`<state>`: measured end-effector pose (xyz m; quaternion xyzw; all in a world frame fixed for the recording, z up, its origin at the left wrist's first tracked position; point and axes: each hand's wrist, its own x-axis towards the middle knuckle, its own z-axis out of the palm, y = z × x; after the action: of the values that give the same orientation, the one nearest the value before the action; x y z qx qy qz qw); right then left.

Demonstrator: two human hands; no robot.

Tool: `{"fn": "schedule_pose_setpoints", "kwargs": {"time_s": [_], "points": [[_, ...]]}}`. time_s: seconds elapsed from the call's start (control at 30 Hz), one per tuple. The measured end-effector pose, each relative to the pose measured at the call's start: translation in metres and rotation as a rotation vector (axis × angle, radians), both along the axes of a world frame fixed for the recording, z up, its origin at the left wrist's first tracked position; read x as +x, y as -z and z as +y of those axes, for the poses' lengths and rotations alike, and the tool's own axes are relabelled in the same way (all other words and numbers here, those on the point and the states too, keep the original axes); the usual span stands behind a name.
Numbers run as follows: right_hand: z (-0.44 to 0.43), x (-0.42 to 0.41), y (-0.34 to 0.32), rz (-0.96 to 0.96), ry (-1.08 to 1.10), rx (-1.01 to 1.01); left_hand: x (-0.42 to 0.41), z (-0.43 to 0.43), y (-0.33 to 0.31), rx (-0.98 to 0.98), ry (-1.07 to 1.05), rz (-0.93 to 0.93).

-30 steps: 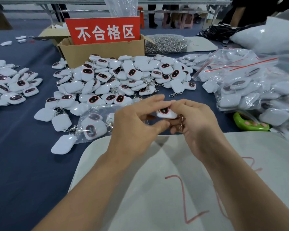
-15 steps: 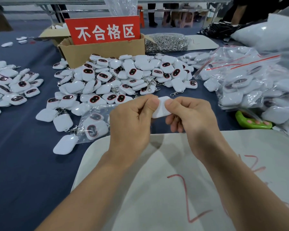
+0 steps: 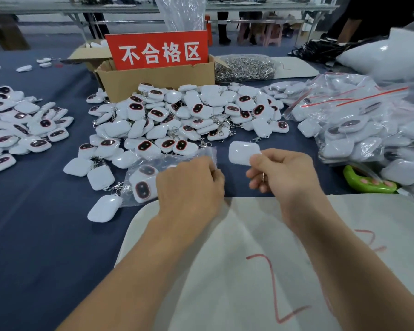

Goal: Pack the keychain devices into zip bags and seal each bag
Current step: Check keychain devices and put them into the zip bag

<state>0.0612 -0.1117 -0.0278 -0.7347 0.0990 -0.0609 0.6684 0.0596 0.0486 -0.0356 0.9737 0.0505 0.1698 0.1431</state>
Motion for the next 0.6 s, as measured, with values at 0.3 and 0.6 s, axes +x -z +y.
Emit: {"fn": "schedule_pose_setpoints", "kwargs": {"time_s": [0.3, 0.6], "points": [[0.021, -0.009, 0.005, -0.096, -0.231, -0.466, -0.019, -0.004, -0.001, -0.478, 0.503, -0.326], [0.013, -0.01, 0.003, 0.034, 0.017, -0.701, 0.017, 0.061, -0.026, -1.509, -0.268, -0.469]]}}
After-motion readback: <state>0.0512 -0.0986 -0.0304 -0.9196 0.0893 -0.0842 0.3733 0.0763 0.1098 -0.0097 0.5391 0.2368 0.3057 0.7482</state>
